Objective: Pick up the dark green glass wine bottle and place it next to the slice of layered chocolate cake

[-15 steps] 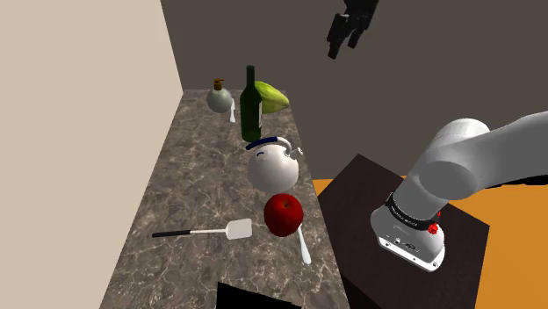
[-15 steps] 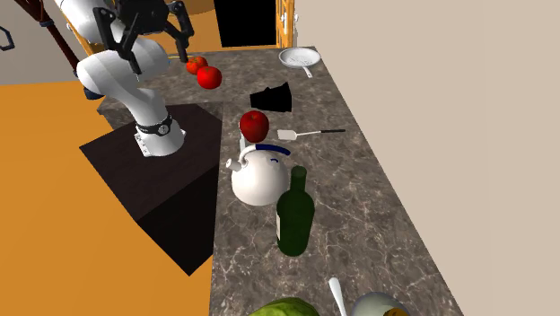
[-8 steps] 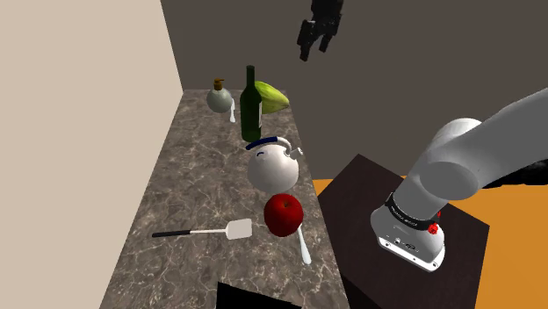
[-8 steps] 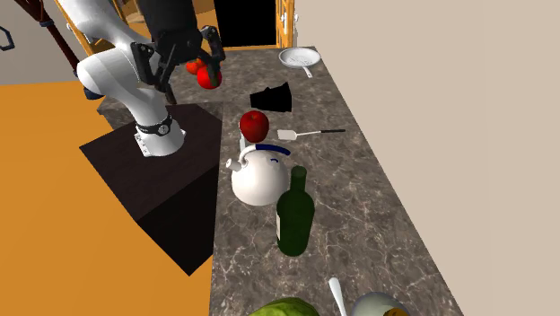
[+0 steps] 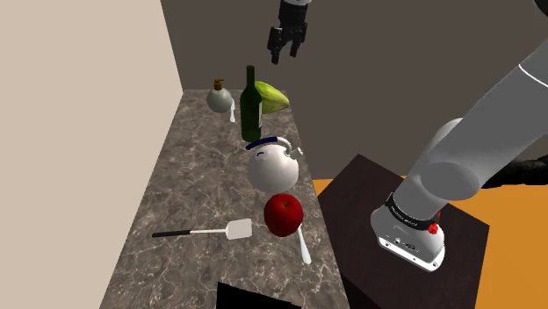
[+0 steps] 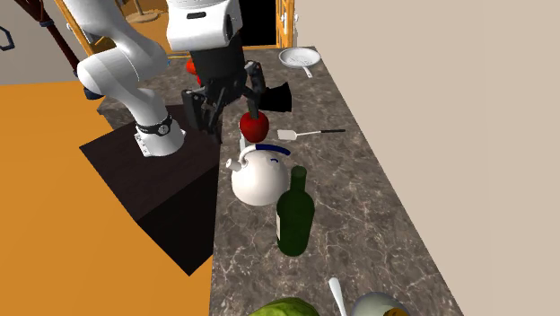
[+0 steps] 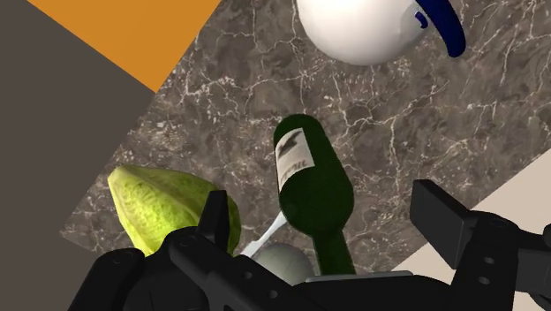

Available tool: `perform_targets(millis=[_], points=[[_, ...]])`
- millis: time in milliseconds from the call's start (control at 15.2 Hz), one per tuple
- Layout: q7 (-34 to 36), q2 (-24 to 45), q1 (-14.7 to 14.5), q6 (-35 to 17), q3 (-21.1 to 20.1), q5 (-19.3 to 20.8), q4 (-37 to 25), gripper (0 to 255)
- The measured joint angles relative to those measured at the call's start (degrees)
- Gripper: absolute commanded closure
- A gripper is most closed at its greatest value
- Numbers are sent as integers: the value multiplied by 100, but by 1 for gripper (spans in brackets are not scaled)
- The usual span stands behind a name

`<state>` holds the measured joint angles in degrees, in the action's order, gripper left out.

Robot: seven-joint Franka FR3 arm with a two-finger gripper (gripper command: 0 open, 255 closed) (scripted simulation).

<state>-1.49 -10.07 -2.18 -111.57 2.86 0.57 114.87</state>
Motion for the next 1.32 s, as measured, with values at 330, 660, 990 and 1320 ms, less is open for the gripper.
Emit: perform_targets(millis=[330, 660, 990, 1320], points=[[-110, 1120, -62, -80, -21, -259, -959, 0], [-251, 2197, -51, -32, -52, -487, -2001, 0], [-262, 2372, -64, -323, -70, -517, -1878, 0], [-276, 2446, -65, -510, -72, -527, -1765, 0]])
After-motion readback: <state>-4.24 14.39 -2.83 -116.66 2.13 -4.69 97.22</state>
